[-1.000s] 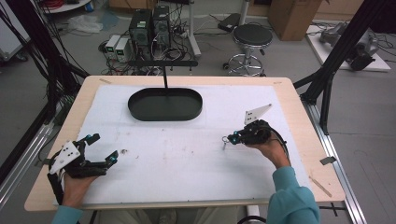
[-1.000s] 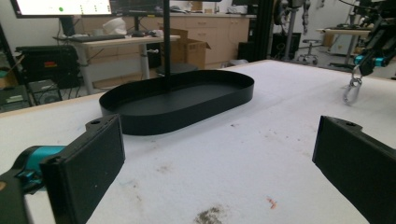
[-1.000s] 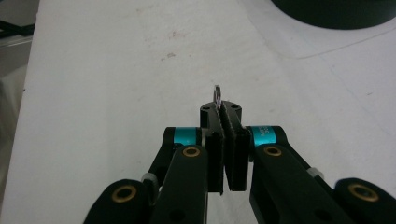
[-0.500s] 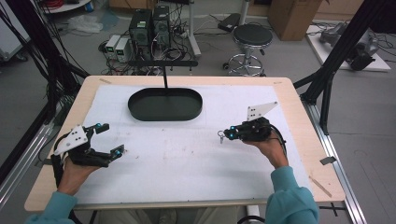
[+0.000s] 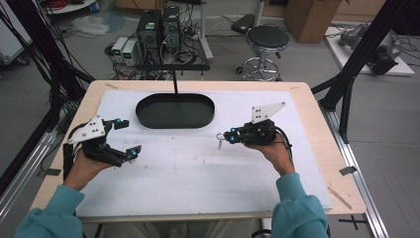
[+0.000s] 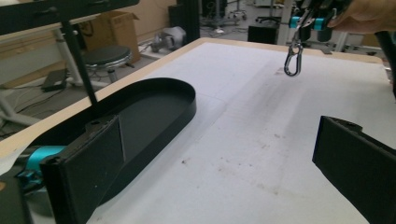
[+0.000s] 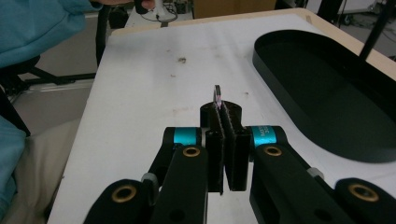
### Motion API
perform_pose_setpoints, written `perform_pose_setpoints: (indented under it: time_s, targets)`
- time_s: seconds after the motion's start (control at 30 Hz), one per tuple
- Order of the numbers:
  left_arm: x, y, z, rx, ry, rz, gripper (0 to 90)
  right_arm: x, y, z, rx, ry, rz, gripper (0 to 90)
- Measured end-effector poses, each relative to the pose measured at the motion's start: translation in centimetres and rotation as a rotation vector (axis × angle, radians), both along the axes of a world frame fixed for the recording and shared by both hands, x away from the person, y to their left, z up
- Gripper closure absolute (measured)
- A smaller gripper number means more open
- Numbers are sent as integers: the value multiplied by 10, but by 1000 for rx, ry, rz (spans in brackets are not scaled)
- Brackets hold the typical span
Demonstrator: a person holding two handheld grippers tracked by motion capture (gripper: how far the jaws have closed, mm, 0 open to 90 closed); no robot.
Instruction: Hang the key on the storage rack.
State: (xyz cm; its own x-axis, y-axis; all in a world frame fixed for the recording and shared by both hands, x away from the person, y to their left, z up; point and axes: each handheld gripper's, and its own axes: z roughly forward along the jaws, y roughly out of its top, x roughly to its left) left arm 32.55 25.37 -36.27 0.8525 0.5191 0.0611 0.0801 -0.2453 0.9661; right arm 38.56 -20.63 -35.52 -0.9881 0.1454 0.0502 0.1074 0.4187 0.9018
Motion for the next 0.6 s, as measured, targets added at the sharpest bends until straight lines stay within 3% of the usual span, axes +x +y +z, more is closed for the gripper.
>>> perform_pose_setpoints:
  time_s: [0.13,0.6]
  targets:
    - [4,-12,9,14,-2,-56,27,0,15,6,34,-11,25,890]
    - [12,-52,30,42,21,-195,27,-1,40,19,59,-18,77,889]
